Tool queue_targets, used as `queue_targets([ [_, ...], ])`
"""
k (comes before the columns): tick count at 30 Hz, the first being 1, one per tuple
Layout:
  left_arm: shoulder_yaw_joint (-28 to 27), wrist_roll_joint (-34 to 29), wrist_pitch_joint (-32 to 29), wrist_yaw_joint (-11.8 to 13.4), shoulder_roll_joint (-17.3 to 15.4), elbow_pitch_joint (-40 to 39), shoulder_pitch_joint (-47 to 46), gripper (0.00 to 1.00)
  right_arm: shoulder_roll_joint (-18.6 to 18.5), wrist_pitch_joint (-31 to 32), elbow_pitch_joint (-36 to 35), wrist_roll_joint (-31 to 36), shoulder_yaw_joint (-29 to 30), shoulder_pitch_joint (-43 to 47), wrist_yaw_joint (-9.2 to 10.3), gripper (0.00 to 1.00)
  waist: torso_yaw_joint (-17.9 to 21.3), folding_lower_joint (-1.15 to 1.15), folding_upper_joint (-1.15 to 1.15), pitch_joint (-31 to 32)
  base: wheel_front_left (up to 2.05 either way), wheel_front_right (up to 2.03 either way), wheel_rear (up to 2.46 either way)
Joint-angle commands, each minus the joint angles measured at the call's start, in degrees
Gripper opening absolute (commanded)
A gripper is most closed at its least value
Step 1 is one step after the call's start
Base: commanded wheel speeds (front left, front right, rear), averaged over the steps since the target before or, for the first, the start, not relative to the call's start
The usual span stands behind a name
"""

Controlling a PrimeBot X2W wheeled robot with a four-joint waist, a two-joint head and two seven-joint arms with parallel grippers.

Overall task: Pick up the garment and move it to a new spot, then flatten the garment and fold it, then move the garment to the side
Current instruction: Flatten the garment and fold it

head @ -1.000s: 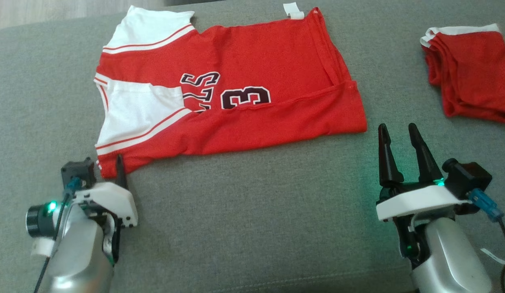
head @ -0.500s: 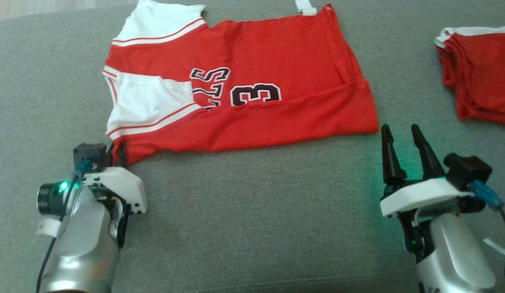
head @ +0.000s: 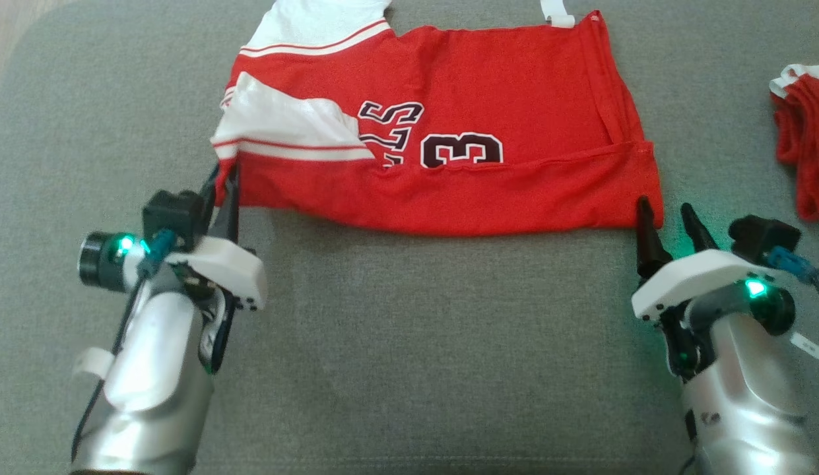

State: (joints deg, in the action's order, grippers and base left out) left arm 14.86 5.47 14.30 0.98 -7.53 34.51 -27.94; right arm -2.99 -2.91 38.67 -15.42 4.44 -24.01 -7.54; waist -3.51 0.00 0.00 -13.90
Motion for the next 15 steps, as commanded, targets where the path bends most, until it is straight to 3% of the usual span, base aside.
queue_targets([
  [1, -1.21, -0.59, 0.69, -0.02, -1.50, -2.03, -0.87, 0.00, 0.11, 0.12, -0.82, -0.48, -1.56, -2.29, 0.05, 1.00, -0.14, 0.00, 0.00, -0.04, 0.00, 0.00, 0.00],
  [10, -0.94, -1.09, 0.69, -0.09, -1.83, -1.88, -0.32, 0.00, 0.11, 4.59, 11.12, -2.57, -5.63, -7.84, 0.05, 1.00, -0.14, 0.00, 0.00, -0.12, 0.00, 0.00, 0.00],
  [11, -0.92, -1.11, 0.69, -0.10, -1.82, -1.81, -0.28, 0.00, 0.11, 4.86, 11.87, -2.72, -6.63, -8.34, 0.05, 0.81, -0.09, 0.00, 0.00, -0.09, 0.00, 0.00, 0.00],
  [12, -0.90, -1.13, 0.69, -0.09, -1.82, -1.73, -0.25, 0.00, 0.12, 4.63, 12.41, -2.20, -7.42, -8.76, 0.05, 0.00, -0.02, 0.00, 0.00, -0.05, 0.00, 0.00, 0.00],
  [15, -0.87, -1.15, 0.69, -0.08, -1.83, -1.25, -0.01, 0.00, 0.12, 3.23, 14.06, 0.09, -7.96, -9.58, 0.05, 0.00, 0.22, 0.00, 0.00, 0.42, 0.00, 0.00, 0.00],
])
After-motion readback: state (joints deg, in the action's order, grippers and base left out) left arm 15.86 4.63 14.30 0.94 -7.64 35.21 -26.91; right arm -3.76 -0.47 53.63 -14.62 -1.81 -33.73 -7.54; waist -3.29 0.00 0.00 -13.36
